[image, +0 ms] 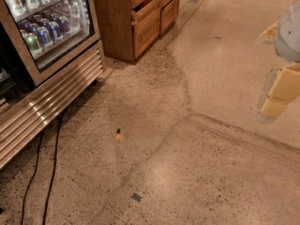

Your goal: Close left fridge door

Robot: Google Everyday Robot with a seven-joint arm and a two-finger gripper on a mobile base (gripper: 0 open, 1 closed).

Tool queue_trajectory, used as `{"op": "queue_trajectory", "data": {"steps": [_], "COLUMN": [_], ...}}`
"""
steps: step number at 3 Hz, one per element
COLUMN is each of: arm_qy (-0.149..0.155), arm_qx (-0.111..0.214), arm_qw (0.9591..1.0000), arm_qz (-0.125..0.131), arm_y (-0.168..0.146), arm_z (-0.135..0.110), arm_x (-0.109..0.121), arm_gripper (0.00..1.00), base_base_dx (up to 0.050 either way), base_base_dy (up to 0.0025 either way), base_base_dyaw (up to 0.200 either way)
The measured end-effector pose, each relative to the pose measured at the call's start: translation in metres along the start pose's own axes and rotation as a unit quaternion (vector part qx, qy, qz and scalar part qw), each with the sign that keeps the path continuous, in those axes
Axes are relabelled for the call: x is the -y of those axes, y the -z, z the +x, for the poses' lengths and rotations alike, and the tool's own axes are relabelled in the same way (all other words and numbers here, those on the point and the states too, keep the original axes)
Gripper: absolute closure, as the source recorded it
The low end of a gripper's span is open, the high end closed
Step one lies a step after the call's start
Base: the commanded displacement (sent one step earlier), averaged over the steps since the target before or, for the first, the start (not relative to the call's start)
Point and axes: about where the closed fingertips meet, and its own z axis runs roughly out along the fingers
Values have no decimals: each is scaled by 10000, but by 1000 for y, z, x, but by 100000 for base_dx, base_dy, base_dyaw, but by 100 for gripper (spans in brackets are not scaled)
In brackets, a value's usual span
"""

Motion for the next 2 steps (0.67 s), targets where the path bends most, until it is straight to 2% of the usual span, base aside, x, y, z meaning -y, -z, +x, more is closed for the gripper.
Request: {"op": "queue_trajectory", "data": {"steps": [2], "arm_qy": [0], "arm_qx": [0], "arm_qw": [10000], "arm_qz": [0], "arm_y": [0], "arm_z": [0], "arm_x": [0], "arm_gripper": [0], "base_base_dx": [-5003], "base_base_dy": [5], "base_base_dyaw": [-33]}}
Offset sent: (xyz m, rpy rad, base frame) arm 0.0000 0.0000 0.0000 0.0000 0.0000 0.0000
